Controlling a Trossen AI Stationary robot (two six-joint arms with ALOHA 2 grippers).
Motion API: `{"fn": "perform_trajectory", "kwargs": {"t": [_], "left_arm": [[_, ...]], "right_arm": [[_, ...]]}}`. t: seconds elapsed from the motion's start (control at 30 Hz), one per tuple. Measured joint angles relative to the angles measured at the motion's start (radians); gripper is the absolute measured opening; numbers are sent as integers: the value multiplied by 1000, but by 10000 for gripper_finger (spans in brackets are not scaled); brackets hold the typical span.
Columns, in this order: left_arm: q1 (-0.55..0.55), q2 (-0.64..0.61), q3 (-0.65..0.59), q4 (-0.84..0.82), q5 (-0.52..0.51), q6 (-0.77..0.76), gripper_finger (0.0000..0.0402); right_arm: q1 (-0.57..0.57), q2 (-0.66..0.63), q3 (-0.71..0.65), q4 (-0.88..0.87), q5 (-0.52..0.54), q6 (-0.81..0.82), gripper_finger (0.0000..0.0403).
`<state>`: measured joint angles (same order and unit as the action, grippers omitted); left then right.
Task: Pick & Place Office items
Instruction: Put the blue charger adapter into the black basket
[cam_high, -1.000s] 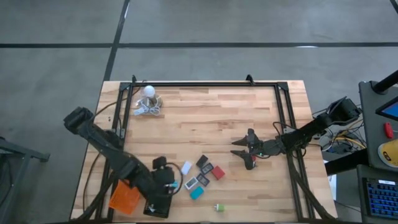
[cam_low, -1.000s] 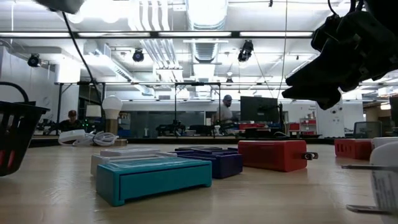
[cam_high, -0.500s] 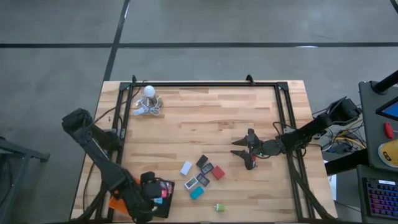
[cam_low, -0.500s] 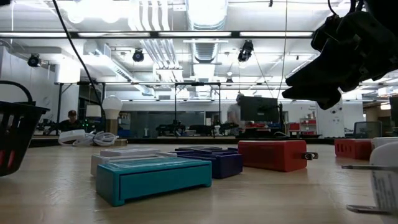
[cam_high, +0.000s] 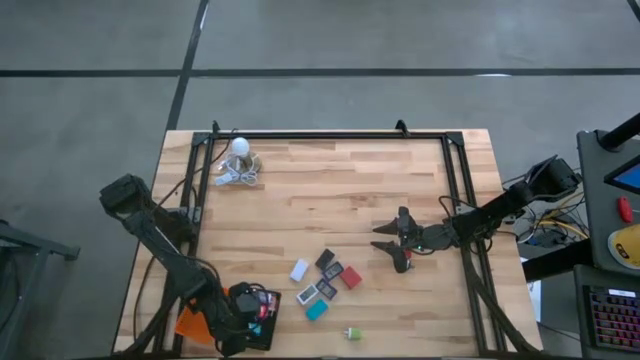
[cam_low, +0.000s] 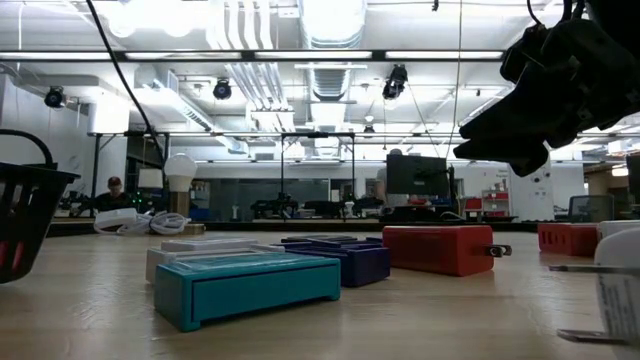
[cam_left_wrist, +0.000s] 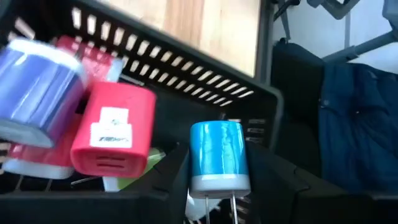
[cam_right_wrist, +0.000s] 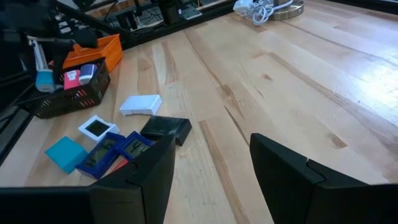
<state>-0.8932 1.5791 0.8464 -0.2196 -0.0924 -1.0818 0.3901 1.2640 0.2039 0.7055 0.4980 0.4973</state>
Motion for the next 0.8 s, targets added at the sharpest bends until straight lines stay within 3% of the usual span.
{"fn": "perform_trajectory", "kwargs": {"t": [0.67,0.8], "left_arm": [[0,0,-41,26,11,-45,148],[0,0,-41,26,11,4,155]], "right_arm": [[0,0,0,1,0,0,203],[0,0,0,1,0,0,203]]}}
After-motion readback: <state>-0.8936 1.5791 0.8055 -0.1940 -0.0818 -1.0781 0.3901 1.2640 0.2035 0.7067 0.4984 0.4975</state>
